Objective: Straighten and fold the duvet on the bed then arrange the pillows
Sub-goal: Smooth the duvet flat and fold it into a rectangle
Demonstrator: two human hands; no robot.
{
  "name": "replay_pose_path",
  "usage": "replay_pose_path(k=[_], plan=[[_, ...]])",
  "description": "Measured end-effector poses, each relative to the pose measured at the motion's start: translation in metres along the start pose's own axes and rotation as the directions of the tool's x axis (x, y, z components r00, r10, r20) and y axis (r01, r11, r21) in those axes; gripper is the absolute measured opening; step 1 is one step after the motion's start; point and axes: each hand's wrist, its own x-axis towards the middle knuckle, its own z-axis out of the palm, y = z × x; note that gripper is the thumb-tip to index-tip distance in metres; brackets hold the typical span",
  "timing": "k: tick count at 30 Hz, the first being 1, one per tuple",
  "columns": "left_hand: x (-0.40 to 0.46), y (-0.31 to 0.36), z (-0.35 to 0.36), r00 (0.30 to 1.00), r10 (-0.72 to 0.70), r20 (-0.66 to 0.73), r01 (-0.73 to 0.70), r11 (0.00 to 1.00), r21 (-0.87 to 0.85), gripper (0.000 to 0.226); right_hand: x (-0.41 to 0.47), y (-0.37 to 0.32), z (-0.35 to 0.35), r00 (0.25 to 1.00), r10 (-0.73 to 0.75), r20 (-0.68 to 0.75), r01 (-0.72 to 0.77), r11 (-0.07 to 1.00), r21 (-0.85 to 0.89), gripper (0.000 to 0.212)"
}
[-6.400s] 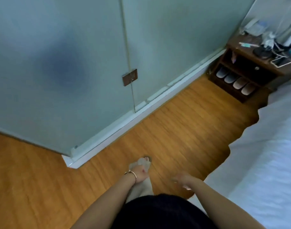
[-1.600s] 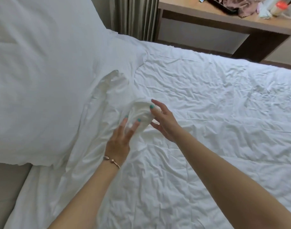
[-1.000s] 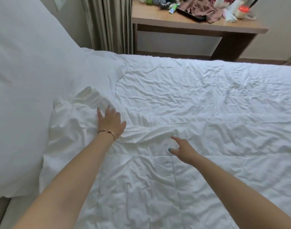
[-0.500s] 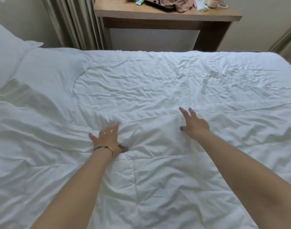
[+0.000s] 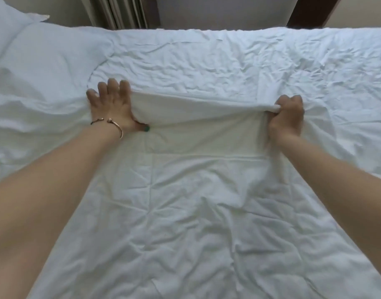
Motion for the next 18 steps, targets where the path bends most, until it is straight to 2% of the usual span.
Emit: replay_pose_path(k=[1, 3, 4, 5, 7, 8, 9, 11, 13, 16, 18], plan=[[0.008, 0.005, -0.003, 0.999, -0.022, 0.049, 0.021, 0.999, 0.033, 0.110, 0.009, -0.005, 0.002, 0.999, 0.018, 0.039, -0.017, 1.000, -0.016, 0.020], [0.012, 0.015, 0.002, 0.975, -0.068, 0.211, 0.035, 0.987, 0.154, 0.112, 0.011, -0.008, 0.012, 0.974, 0.052, 0.220, -0.045, 0.998, -0.040, 0.054], [0.009, 0.023, 0.012, 0.965, -0.085, 0.250, 0.040, 0.983, 0.178, 0.109, 0.005, -0.006, 0.020, 0.956, 0.017, 0.294, -0.009, 1.000, -0.029, 0.072], [0.004, 0.033, 0.022, 0.973, -0.064, 0.221, 0.030, 0.988, 0.153, 0.101, -0.001, -0.003, 0.027, 0.944, -0.070, 0.321, 0.075, 0.997, -0.005, 0.083], [-0.013, 0.063, 0.040, 0.997, 0.041, 0.068, -0.033, 0.993, -0.111, 0.079, -0.017, 0.008, 0.043, 0.917, -0.243, 0.315, 0.256, 0.967, -0.001, 0.074], [-0.024, 0.078, 0.048, 0.996, 0.091, 0.014, -0.085, 0.966, -0.243, 0.070, -0.026, 0.017, 0.052, 0.891, -0.284, 0.355, 0.327, 0.943, -0.064, 0.065], [-0.034, 0.092, 0.056, 0.990, 0.140, 0.017, -0.129, 0.946, -0.297, 0.062, -0.034, 0.026, 0.060, 0.853, -0.278, 0.442, 0.373, 0.917, -0.143, 0.061], [-0.046, 0.108, 0.082, 0.972, 0.207, 0.114, -0.179, 0.960, -0.217, 0.065, -0.045, 0.041, 0.077, 0.781, -0.204, 0.590, 0.413, 0.877, -0.243, 0.065], [-0.047, 0.112, 0.109, 0.967, 0.191, 0.167, -0.172, 0.978, -0.122, 0.072, -0.047, 0.048, 0.092, 0.776, -0.175, 0.606, 0.412, 0.869, -0.276, 0.067], [-0.043, 0.118, 0.128, 0.986, 0.148, 0.080, -0.135, 0.980, -0.143, 0.072, -0.044, 0.049, 0.102, 0.792, -0.175, 0.585, 0.425, 0.846, -0.323, 0.066], [-0.043, 0.120, 0.137, 0.989, 0.148, -0.014, -0.148, 0.972, -0.183, 0.072, -0.045, 0.052, 0.106, 0.825, -0.218, 0.521, 0.444, 0.821, -0.359, 0.065]])
